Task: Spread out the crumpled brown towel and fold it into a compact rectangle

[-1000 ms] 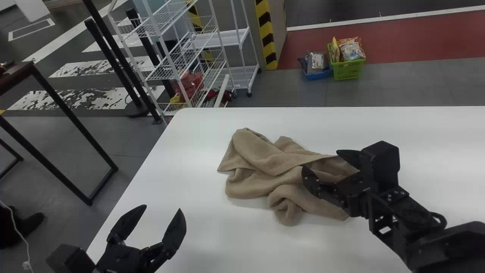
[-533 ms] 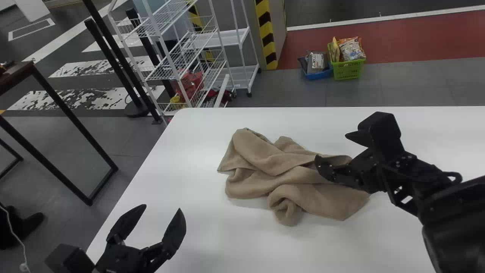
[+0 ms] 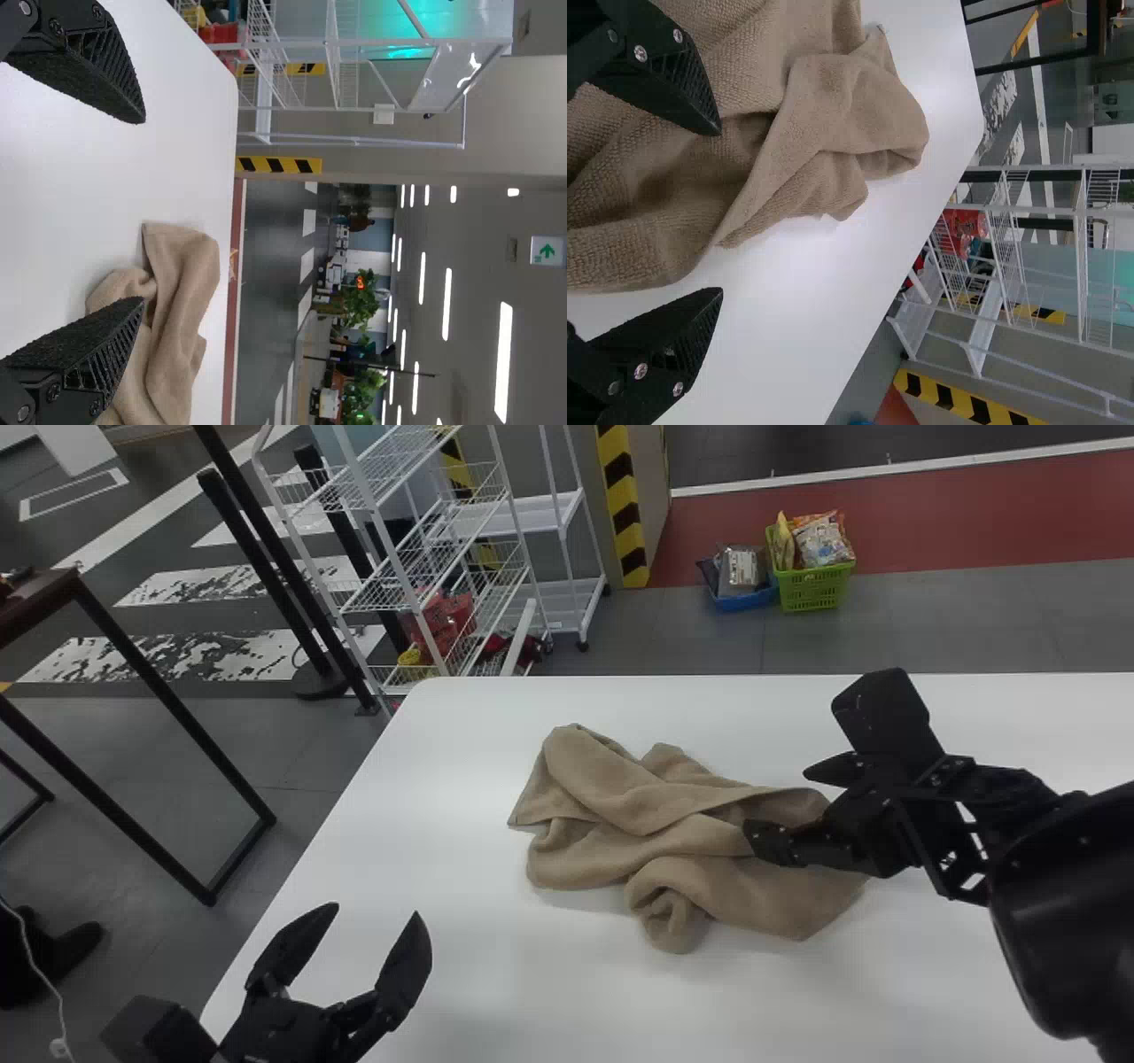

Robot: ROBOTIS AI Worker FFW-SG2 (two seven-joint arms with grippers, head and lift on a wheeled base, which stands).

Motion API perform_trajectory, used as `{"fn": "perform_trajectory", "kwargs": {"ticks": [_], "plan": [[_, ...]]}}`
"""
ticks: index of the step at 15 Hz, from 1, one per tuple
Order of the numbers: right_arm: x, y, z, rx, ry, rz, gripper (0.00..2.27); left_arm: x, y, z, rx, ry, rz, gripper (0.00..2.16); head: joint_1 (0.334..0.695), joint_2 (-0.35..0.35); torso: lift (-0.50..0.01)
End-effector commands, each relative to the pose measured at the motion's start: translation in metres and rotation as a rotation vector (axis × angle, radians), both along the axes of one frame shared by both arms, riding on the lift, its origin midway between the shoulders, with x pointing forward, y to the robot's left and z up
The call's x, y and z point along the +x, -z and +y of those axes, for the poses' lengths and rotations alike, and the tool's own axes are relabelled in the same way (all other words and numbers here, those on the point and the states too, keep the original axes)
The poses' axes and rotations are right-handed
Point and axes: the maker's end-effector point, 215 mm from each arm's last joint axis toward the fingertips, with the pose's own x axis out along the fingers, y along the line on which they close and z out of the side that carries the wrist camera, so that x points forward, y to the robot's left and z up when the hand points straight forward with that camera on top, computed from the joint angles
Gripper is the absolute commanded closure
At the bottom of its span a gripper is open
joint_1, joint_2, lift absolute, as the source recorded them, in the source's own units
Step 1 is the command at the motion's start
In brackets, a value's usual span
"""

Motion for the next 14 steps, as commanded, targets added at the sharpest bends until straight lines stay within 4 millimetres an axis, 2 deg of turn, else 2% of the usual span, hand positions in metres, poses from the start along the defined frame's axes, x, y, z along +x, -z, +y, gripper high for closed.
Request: {"fn": "perform_trajectory", "kwargs": {"ticks": [1, 3, 6, 8, 10, 11, 12, 14], "plan": [[0.009, -0.007, 0.001, -0.02, -0.004, -0.021, 0.42, -0.001, 0.003, 0.001, -0.004, -0.004, 0.004, 0.09, 0.695, 0.35, -0.127], [0.013, -0.004, 0.0, -0.035, -0.006, -0.013, 0.59, -0.001, 0.003, 0.001, -0.006, -0.005, 0.003, 0.09, 0.695, 0.35, -0.127], [0.017, 0.001, -0.004, -0.052, 0.001, 0.007, 0.58, -0.002, 0.002, 0.003, -0.007, -0.006, 0.002, 0.09, 0.695, 0.35, -0.127], [0.009, 0.012, -0.008, -0.056, 0.004, 0.061, 0.48, -0.003, 0.001, 0.005, -0.011, -0.004, -0.001, 0.09, 0.695, 0.35, -0.127], [0.004, 0.017, -0.008, -0.069, -0.003, 0.086, 0.48, -0.005, 0.0, 0.009, -0.015, -0.009, -0.003, 0.09, 0.695, 0.35, -0.127], [0.008, 0.012, -0.007, -0.082, -0.008, 0.07, 0.49, -0.006, 0.001, 0.011, -0.015, -0.01, -0.002, 0.09, 0.695, 0.35, -0.127], [0.011, 0.009, -0.005, -0.085, -0.011, 0.064, 0.54, -0.005, 0.0, 0.011, -0.015, -0.009, -0.003, 0.09, 0.695, 0.35, -0.127], [0.01, 0.006, 0.0, -0.062, -0.022, 0.06, 0.91, -0.005, 0.0, 0.011, -0.018, -0.008, -0.005, 0.09, 0.695, 0.35, -0.127]]}}
